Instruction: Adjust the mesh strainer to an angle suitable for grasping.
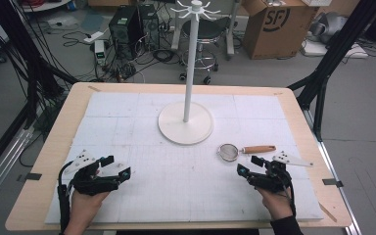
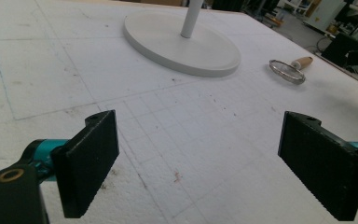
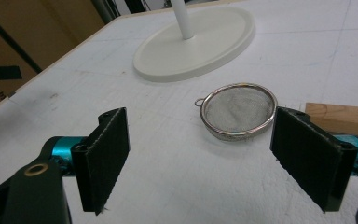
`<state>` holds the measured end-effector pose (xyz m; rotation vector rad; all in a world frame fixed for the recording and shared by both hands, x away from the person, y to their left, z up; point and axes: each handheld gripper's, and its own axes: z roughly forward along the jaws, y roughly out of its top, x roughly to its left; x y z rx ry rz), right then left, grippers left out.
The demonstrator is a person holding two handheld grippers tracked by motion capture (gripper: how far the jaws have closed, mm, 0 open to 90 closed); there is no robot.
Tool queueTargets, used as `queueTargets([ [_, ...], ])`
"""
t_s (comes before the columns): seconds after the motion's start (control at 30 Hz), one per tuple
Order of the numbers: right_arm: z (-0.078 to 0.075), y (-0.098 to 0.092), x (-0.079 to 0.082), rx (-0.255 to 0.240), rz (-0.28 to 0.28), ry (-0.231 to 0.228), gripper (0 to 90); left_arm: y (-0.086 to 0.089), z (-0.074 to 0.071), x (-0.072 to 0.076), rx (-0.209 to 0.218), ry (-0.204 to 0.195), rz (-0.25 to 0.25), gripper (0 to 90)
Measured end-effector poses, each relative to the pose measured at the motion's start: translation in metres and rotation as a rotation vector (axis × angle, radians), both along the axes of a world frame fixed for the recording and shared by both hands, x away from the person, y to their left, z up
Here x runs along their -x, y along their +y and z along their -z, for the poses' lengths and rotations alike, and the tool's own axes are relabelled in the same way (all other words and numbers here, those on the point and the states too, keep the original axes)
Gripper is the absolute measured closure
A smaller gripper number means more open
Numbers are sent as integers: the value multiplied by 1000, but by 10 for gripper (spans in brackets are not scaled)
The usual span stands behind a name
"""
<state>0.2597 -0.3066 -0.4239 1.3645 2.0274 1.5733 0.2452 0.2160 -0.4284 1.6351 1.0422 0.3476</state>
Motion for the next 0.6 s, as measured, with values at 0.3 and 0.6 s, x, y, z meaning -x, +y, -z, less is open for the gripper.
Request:
queueTargets([
  [0.3,0,0,-1,-3,0,0,189,0,0,0,0,0,1,129],
  [0.6,0,0,-2,-3,6,2,280,1,1,0,0,0,1,129],
])
